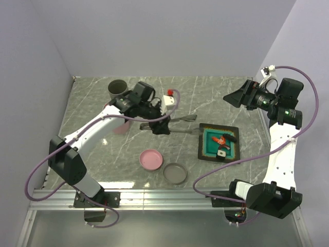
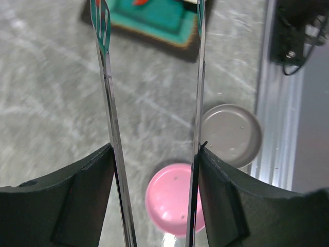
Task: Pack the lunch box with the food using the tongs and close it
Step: Pick up the food using the clamp
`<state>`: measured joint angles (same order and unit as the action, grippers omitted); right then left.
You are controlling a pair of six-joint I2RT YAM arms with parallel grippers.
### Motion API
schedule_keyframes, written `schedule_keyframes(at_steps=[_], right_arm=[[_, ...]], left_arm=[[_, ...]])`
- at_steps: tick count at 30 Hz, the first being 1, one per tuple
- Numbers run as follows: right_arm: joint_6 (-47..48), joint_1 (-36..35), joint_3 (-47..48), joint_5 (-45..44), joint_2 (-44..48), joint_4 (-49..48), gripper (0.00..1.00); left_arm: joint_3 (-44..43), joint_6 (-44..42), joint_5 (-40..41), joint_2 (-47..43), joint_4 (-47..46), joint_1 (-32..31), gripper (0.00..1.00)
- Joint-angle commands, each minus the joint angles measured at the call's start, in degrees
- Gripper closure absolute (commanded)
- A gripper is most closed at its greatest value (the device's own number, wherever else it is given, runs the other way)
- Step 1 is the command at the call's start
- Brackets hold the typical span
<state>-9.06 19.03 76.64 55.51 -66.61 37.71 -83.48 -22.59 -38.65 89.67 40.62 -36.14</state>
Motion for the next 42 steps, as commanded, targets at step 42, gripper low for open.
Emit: schedule_keyframes(at_steps=[42], right_arm=[[-0.96, 0.31, 2.29, -0.49, -0.80, -2.56, 0.00]], left_arm=[[-10.03, 2.55, 1.30, 24.94, -9.86, -17.12, 0.37]])
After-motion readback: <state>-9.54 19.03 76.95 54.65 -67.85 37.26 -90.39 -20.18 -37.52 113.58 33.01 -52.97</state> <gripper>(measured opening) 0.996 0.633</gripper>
